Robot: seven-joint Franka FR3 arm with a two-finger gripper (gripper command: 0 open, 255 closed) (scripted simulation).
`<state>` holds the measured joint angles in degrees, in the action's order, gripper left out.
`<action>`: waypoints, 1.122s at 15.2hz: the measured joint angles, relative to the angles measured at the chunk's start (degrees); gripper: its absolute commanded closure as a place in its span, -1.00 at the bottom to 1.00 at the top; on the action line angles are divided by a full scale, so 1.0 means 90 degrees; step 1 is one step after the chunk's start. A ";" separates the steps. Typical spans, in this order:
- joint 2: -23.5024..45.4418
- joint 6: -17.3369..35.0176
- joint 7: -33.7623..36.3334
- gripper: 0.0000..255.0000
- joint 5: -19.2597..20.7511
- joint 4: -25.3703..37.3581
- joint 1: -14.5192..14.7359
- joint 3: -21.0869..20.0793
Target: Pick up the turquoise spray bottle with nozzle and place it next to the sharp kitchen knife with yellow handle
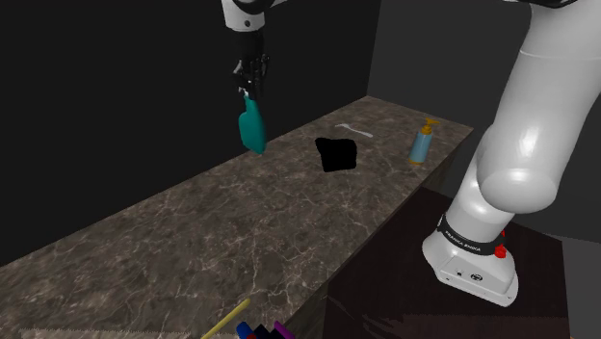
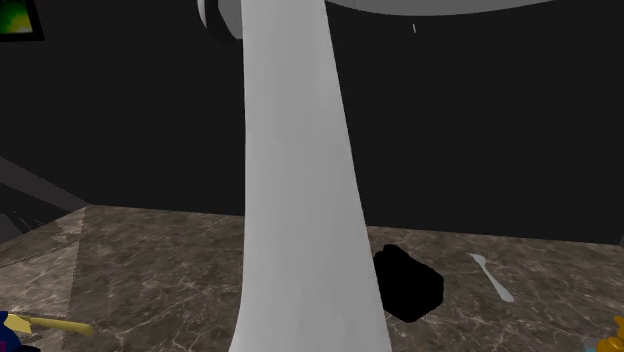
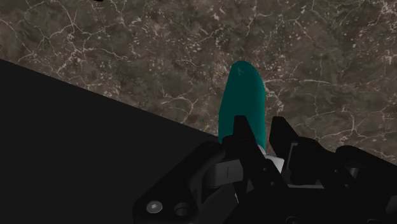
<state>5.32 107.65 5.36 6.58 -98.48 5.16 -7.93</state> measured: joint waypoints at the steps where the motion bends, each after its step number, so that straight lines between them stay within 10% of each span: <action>1: -0.0074 0.0029 0.0132 1.00 0.0004 -0.0116 0.0069 -0.0058; 17: -0.0629 -0.0175 0.2387 1.00 0.0024 -0.0705 0.1220 -0.1164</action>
<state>-0.34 106.08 26.85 6.80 -104.83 16.14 -18.41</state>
